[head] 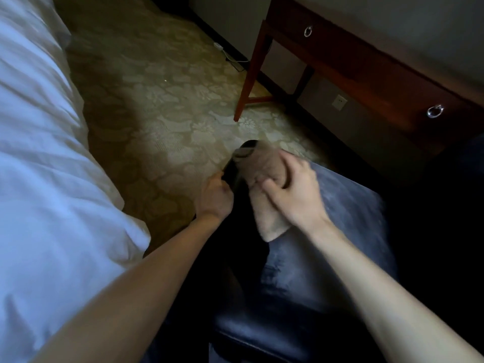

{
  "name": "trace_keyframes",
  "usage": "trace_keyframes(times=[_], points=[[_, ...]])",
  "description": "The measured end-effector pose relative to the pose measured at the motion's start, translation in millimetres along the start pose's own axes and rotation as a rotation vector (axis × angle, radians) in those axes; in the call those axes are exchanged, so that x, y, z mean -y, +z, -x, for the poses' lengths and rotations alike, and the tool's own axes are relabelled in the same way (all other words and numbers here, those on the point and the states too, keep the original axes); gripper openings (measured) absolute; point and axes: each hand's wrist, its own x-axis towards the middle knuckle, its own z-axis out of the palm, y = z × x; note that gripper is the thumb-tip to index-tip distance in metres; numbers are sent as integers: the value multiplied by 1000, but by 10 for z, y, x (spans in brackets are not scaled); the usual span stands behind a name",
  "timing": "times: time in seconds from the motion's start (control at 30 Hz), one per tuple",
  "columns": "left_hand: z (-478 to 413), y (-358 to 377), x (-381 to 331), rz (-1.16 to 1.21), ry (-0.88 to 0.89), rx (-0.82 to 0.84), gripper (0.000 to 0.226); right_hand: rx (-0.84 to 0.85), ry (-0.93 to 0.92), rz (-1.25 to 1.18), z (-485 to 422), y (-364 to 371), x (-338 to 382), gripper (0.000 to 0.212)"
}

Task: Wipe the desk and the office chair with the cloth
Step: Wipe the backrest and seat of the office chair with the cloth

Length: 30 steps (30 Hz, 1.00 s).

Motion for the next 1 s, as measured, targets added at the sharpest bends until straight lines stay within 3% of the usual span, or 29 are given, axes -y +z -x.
trace_keyframes(times=[0.1,0.3,0.4,0.73,0.9,1.0], points=[[53,-78,10,-143,-6,43,33,226,-9,229,15,414,97,73],[189,-33,20,-163,-38,51,34,118,-77,399,-178,669,-91,60],[241,-25,33,-162,-24,34,48,98,-51,428,-493,702,-199,60],[92,43,119,-139,40,16,52,-6,134,374,-1481,821,-632,54],[15,48,128,-146,78,27,56,22,178,318,-1791,770,-786,55],[38,35,106,-151,28,48,75,128,187,279,-1956,628,-901,60]])
